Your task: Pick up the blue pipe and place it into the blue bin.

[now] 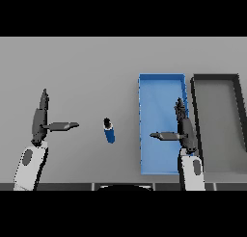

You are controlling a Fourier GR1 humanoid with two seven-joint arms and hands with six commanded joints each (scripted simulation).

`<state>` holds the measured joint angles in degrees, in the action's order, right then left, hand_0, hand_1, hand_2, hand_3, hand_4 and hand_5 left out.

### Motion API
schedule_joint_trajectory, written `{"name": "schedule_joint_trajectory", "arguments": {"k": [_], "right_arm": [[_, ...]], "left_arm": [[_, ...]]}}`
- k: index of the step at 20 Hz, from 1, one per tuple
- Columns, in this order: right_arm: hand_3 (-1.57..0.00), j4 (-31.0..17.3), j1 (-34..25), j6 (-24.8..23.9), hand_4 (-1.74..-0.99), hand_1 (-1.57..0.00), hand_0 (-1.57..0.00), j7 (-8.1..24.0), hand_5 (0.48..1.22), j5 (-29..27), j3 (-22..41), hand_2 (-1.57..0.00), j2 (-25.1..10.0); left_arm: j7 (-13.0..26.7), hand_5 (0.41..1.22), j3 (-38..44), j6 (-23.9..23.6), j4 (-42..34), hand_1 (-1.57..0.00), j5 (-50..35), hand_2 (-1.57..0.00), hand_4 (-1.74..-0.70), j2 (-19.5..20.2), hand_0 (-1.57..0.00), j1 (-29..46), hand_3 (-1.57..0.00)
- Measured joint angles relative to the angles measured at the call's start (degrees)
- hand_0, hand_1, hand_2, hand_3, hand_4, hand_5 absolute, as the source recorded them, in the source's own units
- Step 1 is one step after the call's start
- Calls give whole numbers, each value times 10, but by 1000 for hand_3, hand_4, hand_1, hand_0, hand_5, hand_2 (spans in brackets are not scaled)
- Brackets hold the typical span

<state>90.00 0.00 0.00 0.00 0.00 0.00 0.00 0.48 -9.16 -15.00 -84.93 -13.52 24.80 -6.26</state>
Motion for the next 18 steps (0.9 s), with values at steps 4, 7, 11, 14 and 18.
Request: {"name": "schedule_joint_trajectory", "arguments": {"k": [4,7,11,14,18], "right_arm": [[1,2,2,-2,-1225,1,1,-1,617,3,4,1,4],[1,22,21,9,-1224,1,1,-37,618,41,33,1,-16],[1,65,59,26,-1215,1,1,-43,618,88,68,1,-51],[1,78,56,20,-1186,1,1,-29,601,103,71,1,-58],[1,79,59,16,-1193,1,1,-22,605,113,77,1,-57]], "left_arm": [[-7,591,3,3,0,1,-3,1,-1074,3,1,3,1],[-39,590,-13,87,-10,1,-10,1,-1073,54,1,11,1],[-64,591,-30,199,-10,1,-23,1,-1078,119,1,13,1],[-62,604,-33,219,-4,1,-26,1,-1085,127,1,7,1],[-79,567,-53,265,-41,1,-41,1,-1096,138,1,25,1]]}}
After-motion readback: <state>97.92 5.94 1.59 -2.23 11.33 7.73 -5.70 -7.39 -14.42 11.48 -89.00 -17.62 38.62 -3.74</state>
